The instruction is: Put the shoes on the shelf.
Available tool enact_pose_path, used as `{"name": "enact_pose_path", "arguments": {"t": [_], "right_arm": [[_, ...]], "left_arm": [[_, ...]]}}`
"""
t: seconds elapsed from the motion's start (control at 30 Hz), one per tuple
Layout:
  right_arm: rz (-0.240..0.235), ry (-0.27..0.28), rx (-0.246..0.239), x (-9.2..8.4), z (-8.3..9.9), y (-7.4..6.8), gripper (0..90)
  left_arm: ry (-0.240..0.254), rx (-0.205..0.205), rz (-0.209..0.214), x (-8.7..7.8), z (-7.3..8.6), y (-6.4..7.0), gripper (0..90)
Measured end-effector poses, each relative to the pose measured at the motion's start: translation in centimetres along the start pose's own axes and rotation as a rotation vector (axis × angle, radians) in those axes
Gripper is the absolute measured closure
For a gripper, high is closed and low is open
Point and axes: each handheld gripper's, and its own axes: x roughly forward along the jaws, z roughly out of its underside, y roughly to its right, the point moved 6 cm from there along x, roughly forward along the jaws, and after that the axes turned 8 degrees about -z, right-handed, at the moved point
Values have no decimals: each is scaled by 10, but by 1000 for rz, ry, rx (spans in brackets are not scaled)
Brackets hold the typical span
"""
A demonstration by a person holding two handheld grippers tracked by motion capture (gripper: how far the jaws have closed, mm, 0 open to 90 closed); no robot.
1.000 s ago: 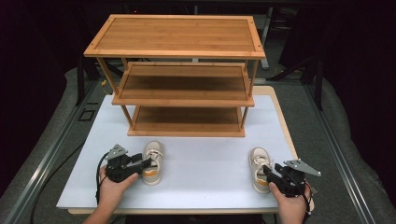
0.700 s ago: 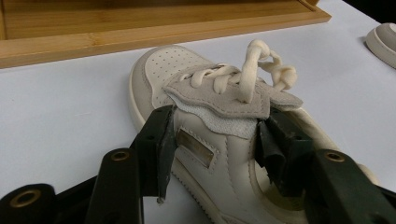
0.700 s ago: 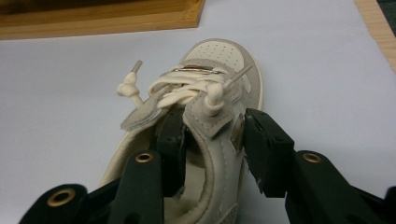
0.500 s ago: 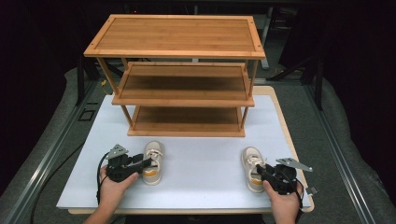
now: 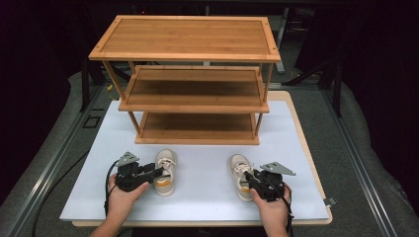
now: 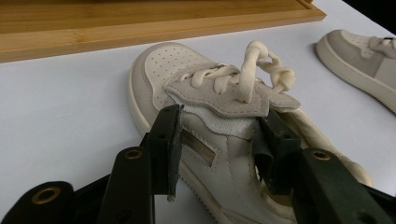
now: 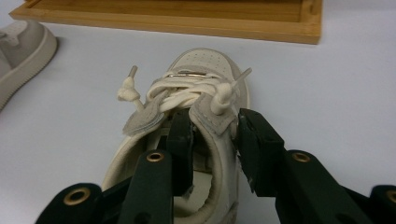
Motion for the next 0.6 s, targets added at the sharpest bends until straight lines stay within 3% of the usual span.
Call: {"name": "enact_pose_path", "arguments": {"t": [0.33, 0.43, 0.6], "right_arm": [[-34, 3, 10, 24, -9, -27, 669], [-15, 6, 4, 28, -10, -31, 668], [-35, 14, 27, 39, -13, -43, 667]], "left_arm": [[-15, 21, 28, 16, -5, 33, 555], [-13, 21, 36, 20, -6, 39, 556], [-5, 29, 46, 28, -9, 51, 557]]}}
